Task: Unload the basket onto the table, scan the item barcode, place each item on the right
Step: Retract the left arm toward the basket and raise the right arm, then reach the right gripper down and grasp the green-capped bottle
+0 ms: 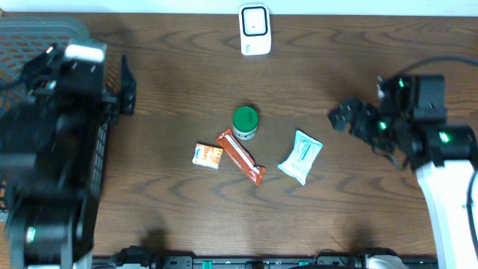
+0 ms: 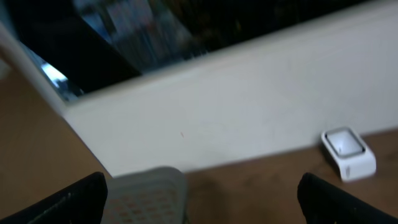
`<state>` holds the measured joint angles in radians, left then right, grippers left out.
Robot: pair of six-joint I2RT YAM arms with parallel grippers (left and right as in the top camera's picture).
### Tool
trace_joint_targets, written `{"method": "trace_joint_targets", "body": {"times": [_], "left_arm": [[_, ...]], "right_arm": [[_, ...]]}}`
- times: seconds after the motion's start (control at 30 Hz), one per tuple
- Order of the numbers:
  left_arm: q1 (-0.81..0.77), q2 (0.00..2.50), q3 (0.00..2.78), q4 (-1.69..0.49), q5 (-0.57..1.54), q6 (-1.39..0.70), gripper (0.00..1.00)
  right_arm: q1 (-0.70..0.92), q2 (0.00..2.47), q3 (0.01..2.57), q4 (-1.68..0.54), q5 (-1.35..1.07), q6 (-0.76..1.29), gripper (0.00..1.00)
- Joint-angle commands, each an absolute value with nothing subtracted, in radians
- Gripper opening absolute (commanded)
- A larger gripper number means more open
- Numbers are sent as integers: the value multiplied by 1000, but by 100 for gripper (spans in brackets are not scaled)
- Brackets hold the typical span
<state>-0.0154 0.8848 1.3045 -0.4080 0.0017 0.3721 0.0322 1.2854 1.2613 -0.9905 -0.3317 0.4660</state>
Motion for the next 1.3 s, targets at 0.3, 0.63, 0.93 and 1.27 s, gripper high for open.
{"method": "trace_joint_targets", "body": {"times": [0.3, 0.63, 0.93, 1.27], "left_arm": [[43, 667, 1320, -410, 15, 388, 98], [52, 659, 1312, -410, 11, 389, 98], [52, 659, 1312, -410, -14, 390, 98], [52, 659, 1312, -410, -49, 407, 98]], "right_arm": [[228, 1505, 1289, -680, -448, 551, 99], [492, 1585, 1501, -895, 43, 1107, 97], [518, 1912, 1854, -1159, 0, 1228, 99], [611, 1980, 1932, -1164, 45, 1091, 99]]}}
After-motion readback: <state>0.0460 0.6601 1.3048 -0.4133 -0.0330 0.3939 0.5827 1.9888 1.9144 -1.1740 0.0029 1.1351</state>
